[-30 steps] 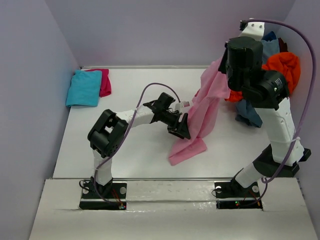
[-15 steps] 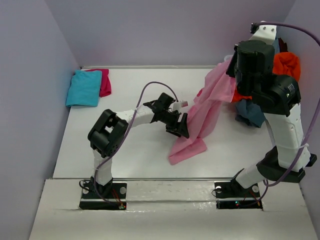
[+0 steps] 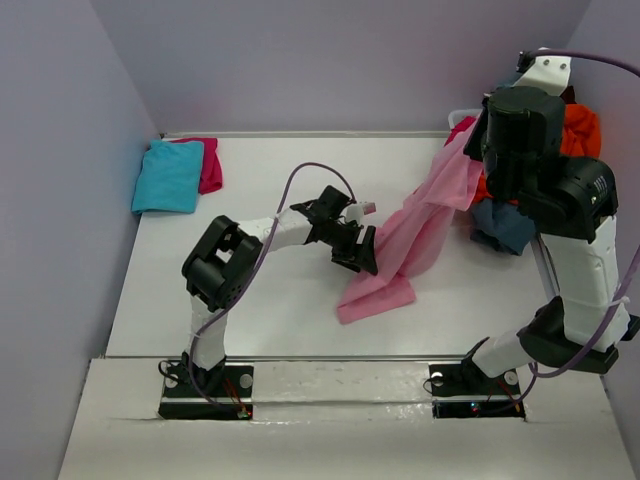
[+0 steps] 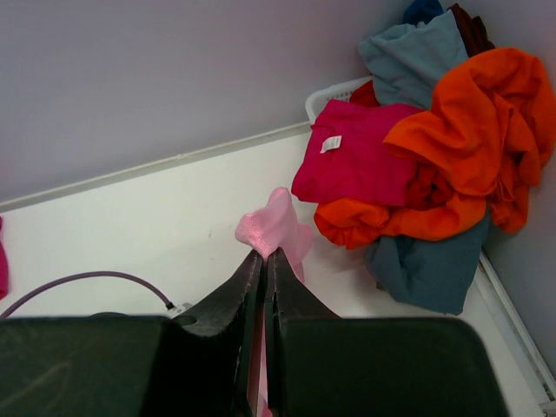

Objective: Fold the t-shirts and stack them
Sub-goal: Flatten out the crumpled T-shirt at the center of the board.

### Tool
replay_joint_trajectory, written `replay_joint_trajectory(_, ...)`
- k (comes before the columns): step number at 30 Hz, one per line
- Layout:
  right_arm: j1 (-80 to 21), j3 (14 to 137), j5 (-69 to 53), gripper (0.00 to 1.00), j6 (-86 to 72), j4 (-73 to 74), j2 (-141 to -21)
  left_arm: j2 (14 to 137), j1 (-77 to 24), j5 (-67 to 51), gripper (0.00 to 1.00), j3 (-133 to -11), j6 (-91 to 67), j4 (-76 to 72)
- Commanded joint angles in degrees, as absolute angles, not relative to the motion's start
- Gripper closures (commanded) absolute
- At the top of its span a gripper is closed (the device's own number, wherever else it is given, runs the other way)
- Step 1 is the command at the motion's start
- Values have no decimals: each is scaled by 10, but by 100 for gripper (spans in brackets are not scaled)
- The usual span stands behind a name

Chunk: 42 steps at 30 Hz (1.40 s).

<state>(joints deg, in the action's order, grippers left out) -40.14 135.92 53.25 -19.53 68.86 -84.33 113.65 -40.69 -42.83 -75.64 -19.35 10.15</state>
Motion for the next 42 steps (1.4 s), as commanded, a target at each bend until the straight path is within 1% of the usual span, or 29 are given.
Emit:
replay_joint_trajectory(1,-399,1364,565,93,-210,679,-819,1129,-403,-408,24,-780,-178,107)
replay_joint_trajectory(7,-399,1361,565,93,-213,680,-816,1138,-397,-402,24,-778,-182,93)
replay_joint_trajectory(17,-399,1361,563,93,-209,675,-817,1173,-397,-507,29,-786,-207,41)
replay_joint_trajectory(20,-399,1359,564,93,-207,673,-819,1171,-403,-517,37,-796,-207,41)
replay_joint_trajectory(21,-399,1358,564,93,-207,673,-818,1164,-403,-514,47,-798,-207,43)
replay_joint_trajectory(22,-399,1355,564,93,-207,673,-820,1158,-403,-512,53,-797,-208,44)
replay_joint_trajectory(23,-399,1354,563,93,-207,673,-820,1154,-403,-506,62,-797,-207,46)
replay_joint_trajectory(24,-399,1351,563,93,-209,672,-819,1150,-403,-501,65,-798,-204,50)
replay_joint_trajectory(26,-399,1338,560,93,-209,666,-818,1131,-403,-479,67,-797,-194,65)
replay_joint_trajectory(27,-399,1335,557,93,-210,665,-818,1117,-403,-471,72,-797,-191,75)
replay_joint_trajectory(29,-399,1330,551,93,-213,665,-822,1103,-403,-448,73,-795,-184,83)
replay_joint_trajectory(31,-399,1329,546,93,-217,666,-828,1072,-403,-416,83,-795,-183,98)
replay_joint_trajectory(32,-399,1329,543,93,-218,666,-828,1064,-403,-400,85,-797,-181,105)
replay_joint_trajectory(33,-399,1327,541,93,-218,666,-831,1055,-403,-368,91,-798,-179,110)
replay_joint_trajectory(34,-399,1328,541,93,-218,666,-831,1036,-403,-347,94,-799,-178,125)
replay_joint_trajectory(35,-399,1327,540,93,-218,665,-831,1024,-398,-322,94,-800,-178,131)
replay_joint_trajectory(36,-399,1326,539,93,-218,664,-831,1011,-398,-266,94,-798,-177,135)
replay_joint_trajectory(39,-399,1320,534,93,-221,664,-831,960,-398,-178,94,-798,-172,158)
replay_joint_trajectory(40,-399,1315,531,93,-222,661,-832,942,-398,-117,94,-803,-165,178)
replay_joint_trajectory(41,-399,1314,529,93,-223,660,-832,933,-398,-87,94,-808,-162,187)
replay_joint_trajectory(42,-399,1314,523,93,-228,661,-834,926,-398,-34,94,-816,-158,195)
